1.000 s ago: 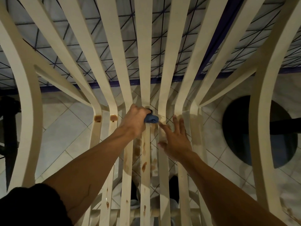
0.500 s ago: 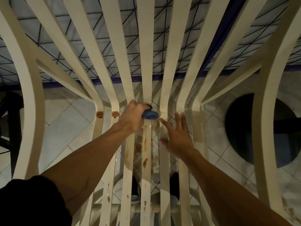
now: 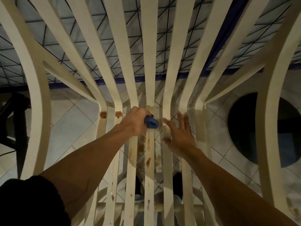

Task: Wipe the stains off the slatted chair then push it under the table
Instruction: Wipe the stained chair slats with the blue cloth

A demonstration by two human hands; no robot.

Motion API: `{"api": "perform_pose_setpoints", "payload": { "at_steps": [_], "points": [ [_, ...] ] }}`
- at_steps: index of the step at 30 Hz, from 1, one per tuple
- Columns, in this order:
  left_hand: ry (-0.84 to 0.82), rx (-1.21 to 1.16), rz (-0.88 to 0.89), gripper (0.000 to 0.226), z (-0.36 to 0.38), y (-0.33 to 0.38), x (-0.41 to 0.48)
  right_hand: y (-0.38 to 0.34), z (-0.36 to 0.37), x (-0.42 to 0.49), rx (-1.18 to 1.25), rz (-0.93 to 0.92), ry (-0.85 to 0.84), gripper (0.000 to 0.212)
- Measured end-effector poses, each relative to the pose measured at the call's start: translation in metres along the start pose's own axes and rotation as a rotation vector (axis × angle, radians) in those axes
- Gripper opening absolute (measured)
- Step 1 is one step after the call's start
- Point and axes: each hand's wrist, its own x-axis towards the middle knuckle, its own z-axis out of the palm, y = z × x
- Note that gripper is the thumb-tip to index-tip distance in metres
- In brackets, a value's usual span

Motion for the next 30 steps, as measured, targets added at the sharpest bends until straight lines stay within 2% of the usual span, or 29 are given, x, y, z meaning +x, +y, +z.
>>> {"api": "perform_pose_setpoints", "payload": {
  "at_steps": [5, 12, 16, 20, 27, 30],
  "points": [
    [0.162, -0.032, -0.045, 0.03, 0.001, 0.003, 0.005, 0.004, 0.0, 0.0, 0.014, -0.012, -0.004, 0.08],
    [0.014, 0.005, 0.025, 0.032, 0.013, -0.006, -0.01, 0.002, 0.001, -0.001, -0.004, -0.003, 0.011, 0.08],
    [0.043, 0.043, 0.057, 0.033, 0.009, -0.005, -0.004, 0.002, 0.002, -0.001, 0.002, -0.008, 0.01, 0.08],
    [0.13, 0.043, -0.01, 0.03, 0.006, 0.001, 0.006, 0.004, 0.002, 0.0, 0.005, -0.02, 0.009, 0.08],
    [-0.015, -0.03, 0.027, 0.025, 0.013, -0.007, -0.009, 0.003, 0.001, -0.001, -0.005, -0.01, 0.008, 0.08],
    [-0.004, -0.043, 0.037, 0.029, 0.017, -0.01, -0.011, 0.001, 0.0, 0.0, -0.013, -0.015, 0.004, 0.079]
  ]
}}
